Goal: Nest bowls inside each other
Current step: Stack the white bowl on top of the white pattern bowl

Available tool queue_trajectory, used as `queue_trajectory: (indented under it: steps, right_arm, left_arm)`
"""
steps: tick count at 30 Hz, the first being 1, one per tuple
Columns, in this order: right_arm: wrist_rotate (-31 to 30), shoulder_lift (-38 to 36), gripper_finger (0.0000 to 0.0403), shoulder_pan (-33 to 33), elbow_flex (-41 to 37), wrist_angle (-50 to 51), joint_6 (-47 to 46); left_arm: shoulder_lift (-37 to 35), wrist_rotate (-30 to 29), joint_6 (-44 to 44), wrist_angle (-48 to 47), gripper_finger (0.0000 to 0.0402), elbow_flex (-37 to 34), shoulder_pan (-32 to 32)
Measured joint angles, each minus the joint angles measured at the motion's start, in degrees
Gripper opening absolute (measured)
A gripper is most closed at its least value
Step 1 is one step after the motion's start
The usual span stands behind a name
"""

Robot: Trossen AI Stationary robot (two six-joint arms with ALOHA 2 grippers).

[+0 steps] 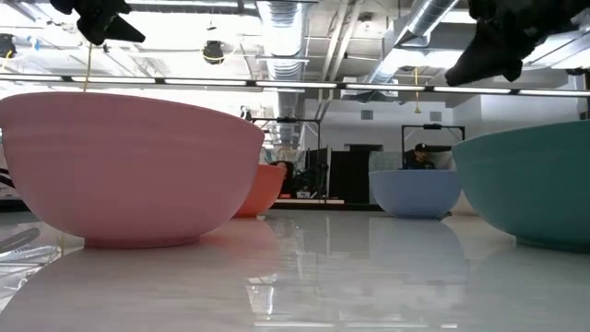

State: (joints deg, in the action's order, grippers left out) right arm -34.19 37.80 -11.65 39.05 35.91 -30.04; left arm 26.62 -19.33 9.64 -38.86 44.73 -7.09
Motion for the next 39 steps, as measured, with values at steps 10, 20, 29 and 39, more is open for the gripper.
queue_trajectory:
  steps: [10, 20, 29, 39]
  right_arm:
    - [-4.92, 0.29, 0.0150, 6.25, 0.02, 6.74, -0.16]
    - [-0.97, 5.34, 0.0162, 18.52, 0.04, 15.07, 4.37]
    - [2.80, 15.06, 0.0229, 29.35, 0.04, 12.92, 9.14]
    - [2.67, 22.84, 0.0244, 36.98, 0.07, 11.42, 12.08]
  left_arm:
    - [3.57, -0.95, 0.26, -1.14, 0.0314, 0.00, 0.17]
    - [4.10, 1.13, 0.93, -1.61, 0.0314, 0.00, 4.78]
    - [4.12, 7.12, -0.43, -2.44, 0.0314, 0.00, 10.38]
    - [4.12, 10.01, -1.65, -3.94, 0.0314, 0.00, 13.69]
